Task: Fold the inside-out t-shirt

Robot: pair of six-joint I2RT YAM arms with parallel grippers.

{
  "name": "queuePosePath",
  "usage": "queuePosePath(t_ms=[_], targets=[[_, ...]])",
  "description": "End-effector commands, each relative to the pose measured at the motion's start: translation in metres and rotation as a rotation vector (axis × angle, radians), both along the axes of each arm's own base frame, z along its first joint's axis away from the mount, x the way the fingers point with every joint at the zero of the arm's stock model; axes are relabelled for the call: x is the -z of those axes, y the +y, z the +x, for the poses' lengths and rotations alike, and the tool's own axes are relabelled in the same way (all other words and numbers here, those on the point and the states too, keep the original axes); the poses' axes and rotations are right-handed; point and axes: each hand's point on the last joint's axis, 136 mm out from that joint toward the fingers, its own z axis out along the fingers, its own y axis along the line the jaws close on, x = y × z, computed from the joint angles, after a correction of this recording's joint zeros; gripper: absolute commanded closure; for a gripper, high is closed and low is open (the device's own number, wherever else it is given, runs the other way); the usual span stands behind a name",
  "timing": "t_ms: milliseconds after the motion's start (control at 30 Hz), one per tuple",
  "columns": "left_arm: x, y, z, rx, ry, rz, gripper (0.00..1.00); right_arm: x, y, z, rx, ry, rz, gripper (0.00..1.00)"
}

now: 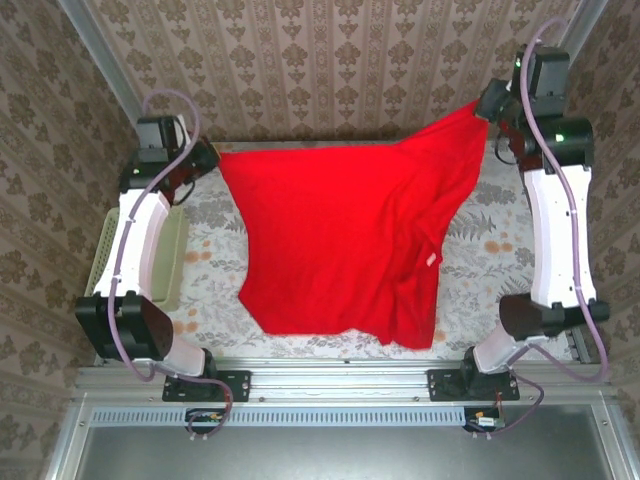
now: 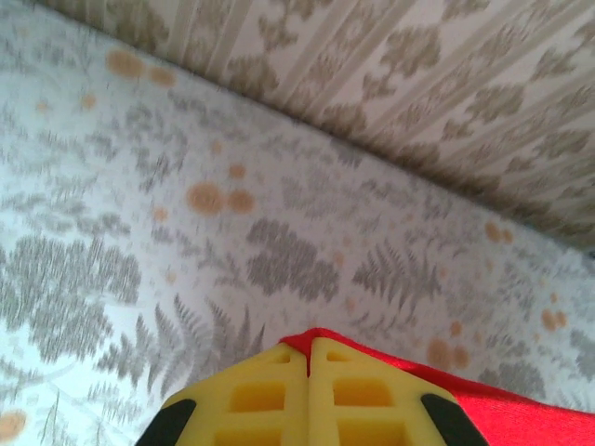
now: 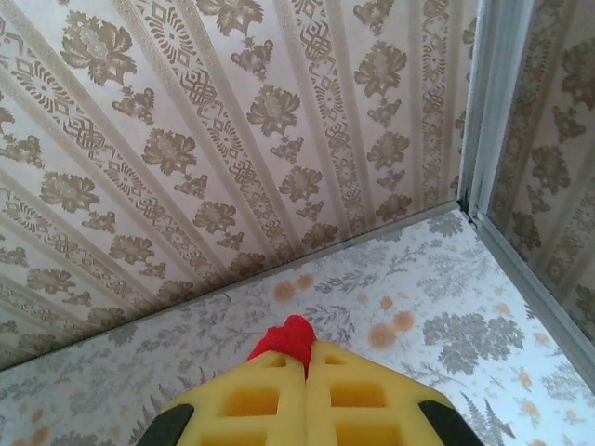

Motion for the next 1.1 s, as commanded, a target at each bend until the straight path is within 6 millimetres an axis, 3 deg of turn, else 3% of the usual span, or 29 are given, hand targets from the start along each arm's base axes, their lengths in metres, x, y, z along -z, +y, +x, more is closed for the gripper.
queuePosePath(t_ms=[0, 133, 267, 367, 433, 533, 567, 633, 733, 833, 900, 1000, 1067], targets=[[-0.081, 0.011, 0.01, -0.016, -0.225, -0.042, 1.0, -0.089, -0.006, -0.011, -0.02, -0.272, 0.0, 1.0], [-0.149, 0.023, 0.0, -0.035, -0.404, -0.052, 1.0, -0.137, -0.016, -0.015, -0.046, -0.443, 0.075, 1.0], [-0.216, 0.039, -0.028, -0.063, -0.613, -0.035, 1.0, -0.184, -0.016, -0.039, -0.095, -0.618, 0.097, 1.0], [-0.235, 0.039, -0.049, -0.039, -0.691, -0.012, 1.0, -0.198, -0.005, -0.055, -0.154, -0.654, 0.078, 1.0], [-0.229, 0.032, -0.057, -0.002, -0.709, -0.009, 1.0, -0.187, 0.002, -0.055, -0.19, -0.612, 0.078, 1.0], [-0.19, 0.024, -0.063, 0.044, -0.655, -0.03, 1.0, -0.14, 0.014, -0.045, -0.259, -0.471, 0.123, 1.0], [-0.171, 0.021, -0.065, 0.055, -0.619, -0.046, 1.0, -0.115, 0.02, -0.04, -0.287, -0.413, 0.147, 1.0], [-0.133, 0.012, -0.073, 0.091, -0.556, -0.093, 1.0, -0.062, 0.024, -0.043, -0.296, -0.306, 0.198, 1.0], [-0.064, -0.003, -0.097, 0.103, -0.439, -0.169, 1.0, 0.035, 0.026, -0.059, -0.252, -0.109, 0.289, 1.0], [0.006, -0.019, -0.134, 0.108, -0.329, -0.217, 1.0, 0.13, 0.032, -0.086, -0.22, 0.094, 0.368, 1.0], [0.051, -0.03, -0.163, 0.132, -0.231, -0.228, 1.0, 0.196, 0.025, -0.113, -0.134, 0.257, 0.402, 1.0], [0.123, -0.026, -0.201, 0.082, -0.025, -0.171, 1.0, 0.262, 0.015, -0.155, -0.037, 0.423, 0.459, 1.0], [0.157, -0.025, -0.221, 0.067, 0.082, -0.17, 1.0, 0.291, 0.011, -0.179, 0.016, 0.466, 0.51, 1.0]])
